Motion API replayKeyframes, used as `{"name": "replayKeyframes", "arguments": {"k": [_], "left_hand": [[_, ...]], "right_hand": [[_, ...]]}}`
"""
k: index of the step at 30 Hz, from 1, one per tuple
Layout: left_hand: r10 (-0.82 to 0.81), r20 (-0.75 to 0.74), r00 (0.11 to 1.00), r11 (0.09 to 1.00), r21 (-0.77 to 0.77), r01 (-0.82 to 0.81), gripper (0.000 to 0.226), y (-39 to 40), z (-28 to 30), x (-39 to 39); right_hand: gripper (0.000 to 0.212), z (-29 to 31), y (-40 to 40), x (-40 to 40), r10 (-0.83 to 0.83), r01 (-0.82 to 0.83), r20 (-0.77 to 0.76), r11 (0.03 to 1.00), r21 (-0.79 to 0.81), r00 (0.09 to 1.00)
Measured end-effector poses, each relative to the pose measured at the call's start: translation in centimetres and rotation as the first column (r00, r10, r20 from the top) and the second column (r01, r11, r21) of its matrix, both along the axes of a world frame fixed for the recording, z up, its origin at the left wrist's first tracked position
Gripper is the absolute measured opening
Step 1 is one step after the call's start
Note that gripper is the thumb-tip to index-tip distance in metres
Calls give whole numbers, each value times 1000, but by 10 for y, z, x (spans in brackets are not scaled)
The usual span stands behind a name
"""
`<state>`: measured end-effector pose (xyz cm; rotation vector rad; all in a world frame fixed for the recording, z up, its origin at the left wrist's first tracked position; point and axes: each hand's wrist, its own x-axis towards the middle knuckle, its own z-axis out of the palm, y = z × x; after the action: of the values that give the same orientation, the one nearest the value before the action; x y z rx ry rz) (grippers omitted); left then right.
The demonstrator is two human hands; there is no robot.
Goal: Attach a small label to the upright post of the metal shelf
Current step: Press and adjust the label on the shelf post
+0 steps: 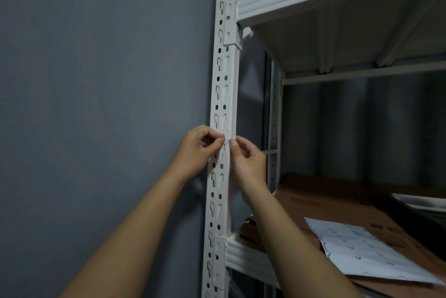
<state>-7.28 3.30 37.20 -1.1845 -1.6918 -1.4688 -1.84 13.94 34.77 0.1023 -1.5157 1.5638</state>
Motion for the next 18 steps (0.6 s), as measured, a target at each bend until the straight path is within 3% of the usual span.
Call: {"name": "replayKeyframes", "arguments": {"k": [3,9,14,18], "left_hand": [[-46,12,999,999,-3,46,17,-3,-1,1],[69,-1,998,997,37,-69,21,8,-2,-2],[-56,77,995,997,60,51,13,3,-3,2],[59,68,996,997,44,-63,11,8,-2,4]], "right_hand": [[19,0,1,-1,-1,1,-7,1000,-3,1000],[11,0,0,1,16,-16,-21,1000,1,1000],[10,0,0,2,27,-27,-41,1000,-7,999],[14,0,-1,4,31,-31,-48,1000,5,998]]}}
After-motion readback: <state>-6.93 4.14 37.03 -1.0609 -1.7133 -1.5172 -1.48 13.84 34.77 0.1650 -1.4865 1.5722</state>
